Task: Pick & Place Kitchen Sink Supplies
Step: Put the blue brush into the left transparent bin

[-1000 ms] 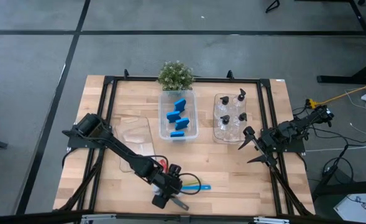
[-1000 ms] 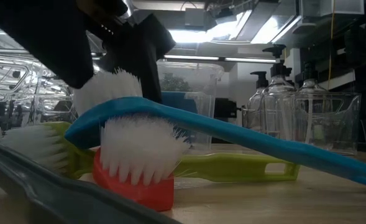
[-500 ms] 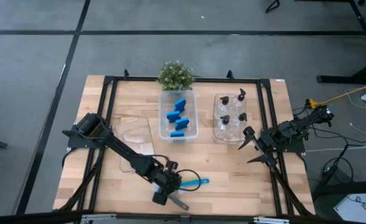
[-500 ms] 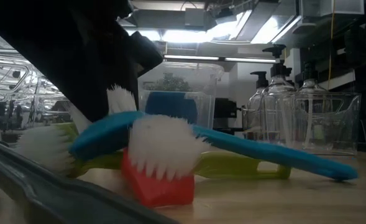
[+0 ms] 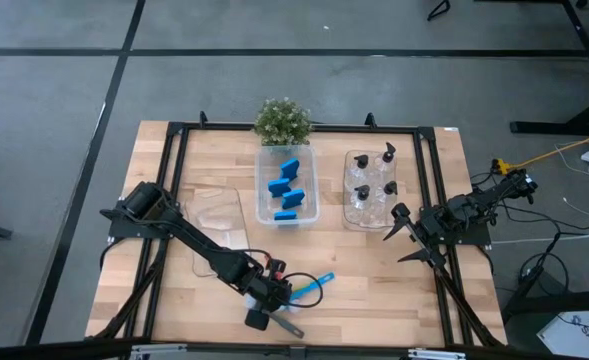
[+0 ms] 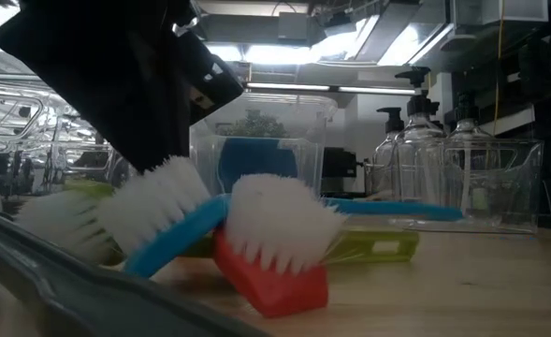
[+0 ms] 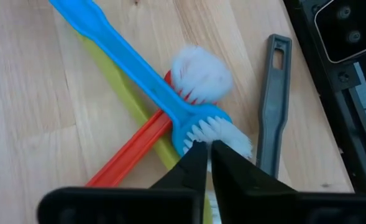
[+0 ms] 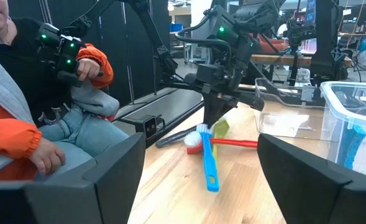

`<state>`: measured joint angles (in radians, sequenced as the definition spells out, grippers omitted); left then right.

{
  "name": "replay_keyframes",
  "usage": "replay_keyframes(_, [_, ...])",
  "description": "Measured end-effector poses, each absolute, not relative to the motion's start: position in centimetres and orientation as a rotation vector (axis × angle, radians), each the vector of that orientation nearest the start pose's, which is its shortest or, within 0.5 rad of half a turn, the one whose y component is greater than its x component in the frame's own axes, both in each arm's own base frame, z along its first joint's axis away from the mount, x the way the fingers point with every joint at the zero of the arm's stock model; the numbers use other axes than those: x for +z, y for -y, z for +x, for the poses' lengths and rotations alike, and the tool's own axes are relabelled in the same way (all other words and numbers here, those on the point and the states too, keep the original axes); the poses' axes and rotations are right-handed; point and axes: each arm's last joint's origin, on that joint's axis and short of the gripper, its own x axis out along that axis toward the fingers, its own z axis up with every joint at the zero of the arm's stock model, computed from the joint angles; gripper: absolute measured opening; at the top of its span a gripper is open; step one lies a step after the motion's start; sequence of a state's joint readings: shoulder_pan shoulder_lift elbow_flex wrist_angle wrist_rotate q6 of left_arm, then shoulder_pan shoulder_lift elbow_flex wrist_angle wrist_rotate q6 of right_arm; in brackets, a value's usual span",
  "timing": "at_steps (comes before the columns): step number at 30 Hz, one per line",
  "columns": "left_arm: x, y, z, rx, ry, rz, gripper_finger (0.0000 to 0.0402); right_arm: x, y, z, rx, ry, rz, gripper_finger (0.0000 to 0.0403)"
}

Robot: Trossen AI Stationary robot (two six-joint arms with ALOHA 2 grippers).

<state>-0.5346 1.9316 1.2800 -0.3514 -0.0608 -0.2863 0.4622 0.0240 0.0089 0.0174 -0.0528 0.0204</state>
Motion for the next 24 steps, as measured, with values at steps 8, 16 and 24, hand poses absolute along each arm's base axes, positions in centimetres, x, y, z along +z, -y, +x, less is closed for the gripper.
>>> replay_keyframes(8, [16.9,20.1,34.3,-0.292,-1.002,0.033,0.0002,16.6,-4.5,8.8,0.515,-0.003,0.021,0.0308])
replay_keyframes(16, [17.1,20.0,34.2,-0.29,-0.995,0.043,0.0001,16.6,-4.5,8.8,0.515,-0.003,0.019,0.0308])
replay_keyframes(24, [18.5,20.1,34.3,-0.232,-1.043,0.099,0.0001,16.6,-4.5,8.8,0.515,-0.003,0.021,0.0308])
